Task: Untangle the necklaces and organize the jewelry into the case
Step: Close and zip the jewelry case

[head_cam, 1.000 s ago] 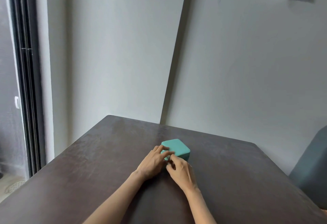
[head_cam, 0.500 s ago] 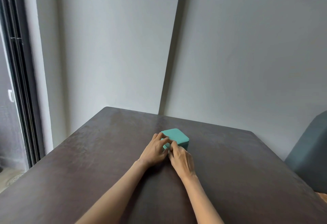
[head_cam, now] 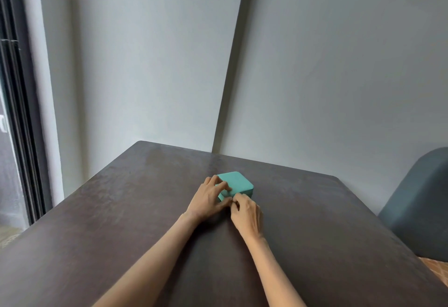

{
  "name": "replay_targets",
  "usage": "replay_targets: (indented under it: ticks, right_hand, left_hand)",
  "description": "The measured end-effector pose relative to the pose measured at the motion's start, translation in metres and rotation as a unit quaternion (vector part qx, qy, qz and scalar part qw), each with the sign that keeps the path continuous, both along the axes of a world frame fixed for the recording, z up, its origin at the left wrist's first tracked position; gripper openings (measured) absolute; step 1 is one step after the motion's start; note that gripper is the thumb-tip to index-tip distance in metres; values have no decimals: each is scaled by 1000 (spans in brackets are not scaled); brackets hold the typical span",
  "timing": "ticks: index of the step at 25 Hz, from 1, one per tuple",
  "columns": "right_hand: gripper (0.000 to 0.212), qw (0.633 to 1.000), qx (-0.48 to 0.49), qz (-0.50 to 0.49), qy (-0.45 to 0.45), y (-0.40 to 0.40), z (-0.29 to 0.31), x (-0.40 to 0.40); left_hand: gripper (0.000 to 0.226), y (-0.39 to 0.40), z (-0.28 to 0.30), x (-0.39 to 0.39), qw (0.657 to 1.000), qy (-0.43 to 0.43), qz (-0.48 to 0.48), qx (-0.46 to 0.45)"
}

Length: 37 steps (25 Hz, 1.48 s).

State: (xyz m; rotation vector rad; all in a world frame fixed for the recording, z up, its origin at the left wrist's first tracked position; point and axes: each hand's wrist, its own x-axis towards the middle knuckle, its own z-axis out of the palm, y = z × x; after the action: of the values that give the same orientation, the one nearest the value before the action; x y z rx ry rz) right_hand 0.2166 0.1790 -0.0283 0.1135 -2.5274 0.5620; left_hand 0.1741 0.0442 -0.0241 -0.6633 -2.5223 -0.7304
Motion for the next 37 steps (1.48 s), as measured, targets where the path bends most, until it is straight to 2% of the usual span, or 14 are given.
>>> replay_targets:
  ticks: [4, 7, 9, 12, 15, 19, 31, 35, 37]
  right_hand:
    - [16, 999, -3, -32, -8, 35, 0, -7]
    - [18, 994, -59, -79, -41, 63, 4, -27]
    - [17, 988, -107, -92, -66, 72, 5, -38]
    - [15, 990, -100, -73, -70, 71, 3, -42]
    - [14, 996, -62, 19, -57, 70, 2, -41]
    - [12, 988, -96, 71, -99, 78, -2, -44]
    - [13, 983, -83, 35, -158, 57, 14, -132]
    - [19, 980, -61, -10, -190, 51, 12, -139]
    - [17, 977, -105, -10, -186, 50, 12, -134]
  left_hand:
    - [33, 2, 0, -4, 999, 31, 14, -18]
    - [30, 1, -2, -10, 999, 44, 5, -14]
    - [29, 0, -4, -12, 995, 92, 14, -35]
    - [30, 1, -3, -19, 984, 162, 28, -62]
    - [44, 4, 1, -27, 986, 146, 13, -81]
    - [55, 11, 1, -30, 995, 69, -32, -71]
    - [58, 11, 0, -46, 996, 29, -86, 14]
    - [61, 7, 2, -51, 994, 6, -105, -16]
    - [60, 6, 3, -50, 995, 6, -96, -27]
